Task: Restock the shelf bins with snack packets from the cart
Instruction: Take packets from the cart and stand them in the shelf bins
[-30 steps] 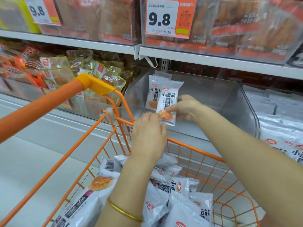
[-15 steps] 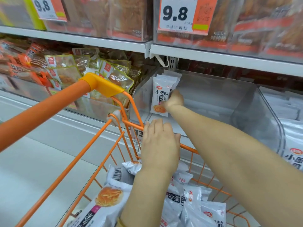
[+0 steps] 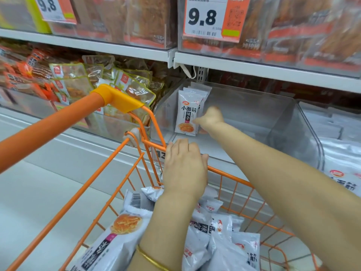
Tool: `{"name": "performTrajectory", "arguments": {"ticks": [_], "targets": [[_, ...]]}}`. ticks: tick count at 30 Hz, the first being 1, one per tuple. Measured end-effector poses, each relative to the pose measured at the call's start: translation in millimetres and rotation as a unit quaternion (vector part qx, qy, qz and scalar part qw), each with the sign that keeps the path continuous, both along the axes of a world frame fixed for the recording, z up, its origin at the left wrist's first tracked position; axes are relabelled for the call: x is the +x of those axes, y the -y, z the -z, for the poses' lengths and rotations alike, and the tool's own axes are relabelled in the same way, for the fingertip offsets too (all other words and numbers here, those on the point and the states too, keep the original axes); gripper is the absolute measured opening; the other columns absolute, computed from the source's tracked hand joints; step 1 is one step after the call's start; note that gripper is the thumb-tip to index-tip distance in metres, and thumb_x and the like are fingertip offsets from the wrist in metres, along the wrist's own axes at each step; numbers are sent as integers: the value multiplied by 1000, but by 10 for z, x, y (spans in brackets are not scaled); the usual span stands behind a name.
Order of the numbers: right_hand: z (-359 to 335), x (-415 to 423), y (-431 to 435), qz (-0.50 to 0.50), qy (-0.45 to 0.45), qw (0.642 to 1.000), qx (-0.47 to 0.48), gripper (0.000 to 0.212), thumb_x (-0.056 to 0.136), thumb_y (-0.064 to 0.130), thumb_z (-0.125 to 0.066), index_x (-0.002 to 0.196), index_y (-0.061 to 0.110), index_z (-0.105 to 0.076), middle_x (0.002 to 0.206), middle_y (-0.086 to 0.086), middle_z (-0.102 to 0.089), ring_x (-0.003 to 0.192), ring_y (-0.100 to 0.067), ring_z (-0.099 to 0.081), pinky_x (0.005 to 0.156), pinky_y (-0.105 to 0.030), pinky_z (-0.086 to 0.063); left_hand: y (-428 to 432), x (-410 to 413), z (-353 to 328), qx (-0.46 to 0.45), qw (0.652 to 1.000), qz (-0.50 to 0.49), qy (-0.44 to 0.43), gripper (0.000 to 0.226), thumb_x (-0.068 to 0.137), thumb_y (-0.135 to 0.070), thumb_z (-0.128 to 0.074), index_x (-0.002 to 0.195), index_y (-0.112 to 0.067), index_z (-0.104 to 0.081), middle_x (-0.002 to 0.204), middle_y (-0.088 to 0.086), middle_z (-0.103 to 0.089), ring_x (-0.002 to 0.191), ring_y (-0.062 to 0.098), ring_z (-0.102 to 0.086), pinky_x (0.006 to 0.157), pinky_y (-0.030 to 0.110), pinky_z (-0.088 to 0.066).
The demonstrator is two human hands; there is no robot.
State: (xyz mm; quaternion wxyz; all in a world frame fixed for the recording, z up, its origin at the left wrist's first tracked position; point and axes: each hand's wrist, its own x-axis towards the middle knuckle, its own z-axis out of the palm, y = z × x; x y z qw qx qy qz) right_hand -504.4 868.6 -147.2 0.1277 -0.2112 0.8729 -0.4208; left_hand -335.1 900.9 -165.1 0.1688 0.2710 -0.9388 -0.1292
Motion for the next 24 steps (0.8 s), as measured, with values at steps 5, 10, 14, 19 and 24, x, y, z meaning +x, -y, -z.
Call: {"name": "performTrajectory", "arguments": {"ticks": [5, 10, 14, 19, 24], "targets": [[-500, 639, -1072, -160, -8, 984, -81, 19, 83, -2, -65, 80, 10, -51, 64, -4, -56, 52, -16, -60, 46, -29, -53, 9, 4, -69, 33, 999, -16, -6, 35, 99, -29, -34, 127, -11, -47, 135, 8, -44, 130, 25, -33, 113, 33, -6], [-193, 1186, -1685, -295, -119, 933, 169, 11, 85, 11, -62, 89, 20, -62, 70, 8, -64, 61, -8, -64, 61, -24, -52, -15, -5, -121, 71, 996, -28, -39, 32, 98, -20, -38, 125, -6, -49, 129, 15, -49, 121, 32, -42, 104, 38, -25], [108, 1275, -1608, -250, -314, 880, 254, 27, 93, 24, -51, 119, 18, -43, 105, -5, -65, 97, -32, -61, 69, -36, -44, -29, 15, -185, 118, 983, -37, -134, 31, 95, -7, -39, 122, -4, -53, 123, 19, -53, 117, 34, -46, 95, 39, -35], [193, 1286, -1563, -225, -362, 870, 246, 20, 97, 21, -44, 115, 15, -39, 94, -7, -66, 86, -35, -62, 59, -33, -33, -68, 40, -190, 130, 978, -43, -157, 33, 96, -7, -38, 126, -8, -53, 126, 16, -53, 118, 30, -46, 94, 33, -33], [132, 1314, -1587, -273, -330, 885, 184, 12, 95, 24, -46, 101, 17, -54, 103, -4, -56, 94, -32, -57, 66, -34, -42, -70, 65, -211, 140, 971, -38, -189, 32, 95, -8, -41, 123, -10, -55, 127, 10, -53, 117, 24, -49, 93, 26, -34]]}}
